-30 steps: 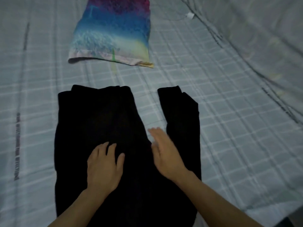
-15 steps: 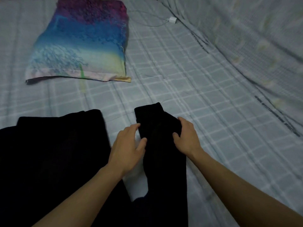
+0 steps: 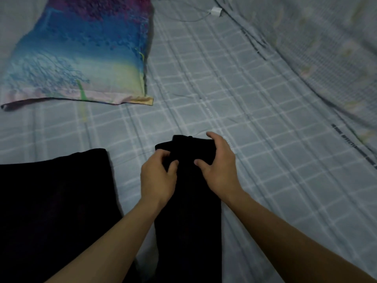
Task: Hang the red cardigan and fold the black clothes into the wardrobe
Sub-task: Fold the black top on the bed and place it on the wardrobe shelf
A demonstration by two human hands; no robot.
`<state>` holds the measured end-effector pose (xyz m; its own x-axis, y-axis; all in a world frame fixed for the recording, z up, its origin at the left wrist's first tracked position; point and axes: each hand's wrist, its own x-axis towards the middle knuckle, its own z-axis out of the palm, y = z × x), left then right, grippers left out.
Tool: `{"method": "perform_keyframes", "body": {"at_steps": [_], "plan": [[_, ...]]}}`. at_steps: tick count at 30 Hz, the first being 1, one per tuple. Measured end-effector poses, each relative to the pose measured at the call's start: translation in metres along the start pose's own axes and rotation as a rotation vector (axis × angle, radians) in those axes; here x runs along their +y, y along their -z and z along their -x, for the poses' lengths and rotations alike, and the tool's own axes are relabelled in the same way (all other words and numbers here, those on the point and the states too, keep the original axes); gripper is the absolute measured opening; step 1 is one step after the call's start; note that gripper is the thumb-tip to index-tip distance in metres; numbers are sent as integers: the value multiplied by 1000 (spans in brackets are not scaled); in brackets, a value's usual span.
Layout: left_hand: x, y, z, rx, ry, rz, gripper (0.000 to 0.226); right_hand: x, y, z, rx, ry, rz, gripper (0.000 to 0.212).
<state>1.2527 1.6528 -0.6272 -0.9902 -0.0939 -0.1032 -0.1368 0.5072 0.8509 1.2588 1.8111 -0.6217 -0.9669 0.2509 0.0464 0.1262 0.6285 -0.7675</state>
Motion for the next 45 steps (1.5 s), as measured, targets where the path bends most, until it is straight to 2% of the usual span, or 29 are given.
{"method": "perform_keyframes", "body": {"at_steps": [2,3,5,7,12,15,17,19,21,23,25,26,29,31,34,36,38,40,45], "plan": [[-5,2,-16,59,41,-106,15,-7,-11,-17,-25,38,1,73],[-8,2,-21,36,80,-197,26,-7,-17,-22,-48,17,40,76],[-14,2,-24,-73,165,-287,55,2,-28,-24,-108,-115,153,83],[-19,1,-22,-144,199,-227,69,13,-31,-17,-160,-245,141,79],[-18,-1,-23,-125,260,-46,36,18,-29,-13,-181,-407,-124,41],[4,-3,-25,-86,99,80,30,17,-10,-19,-27,-419,-228,33],[18,-16,-33,-114,-12,107,30,24,8,-21,105,-371,-184,32],[23,-33,-38,-189,-48,13,38,36,23,-19,147,-386,-111,33],[19,-46,-33,-258,-69,-245,49,54,31,-13,124,-473,-38,39],[13,-50,-10,-269,-236,-448,52,67,34,-6,108,-539,-13,48],[7,-52,17,-304,-449,-521,54,68,35,0,110,-548,-50,51],[3,-55,27,-349,-496,-566,57,65,34,4,102,-550,-85,51],[-6,-68,38,-569,-387,-740,65,62,32,19,10,-592,-83,47],[4,-72,35,-611,-306,-767,66,64,36,24,-68,-597,-57,36],[37,-67,35,-471,-172,-522,62,55,46,28,-56,-543,-164,24],[56,-61,34,-470,-19,-154,56,36,50,32,8,-440,-202,12],[75,-55,38,-521,109,132,61,11,52,38,62,-302,-215,17],[88,-44,41,-472,184,276,64,-14,53,42,91,-187,-225,18],[113,17,39,-349,240,587,27,-83,52,48,120,12,-196,17]]}}
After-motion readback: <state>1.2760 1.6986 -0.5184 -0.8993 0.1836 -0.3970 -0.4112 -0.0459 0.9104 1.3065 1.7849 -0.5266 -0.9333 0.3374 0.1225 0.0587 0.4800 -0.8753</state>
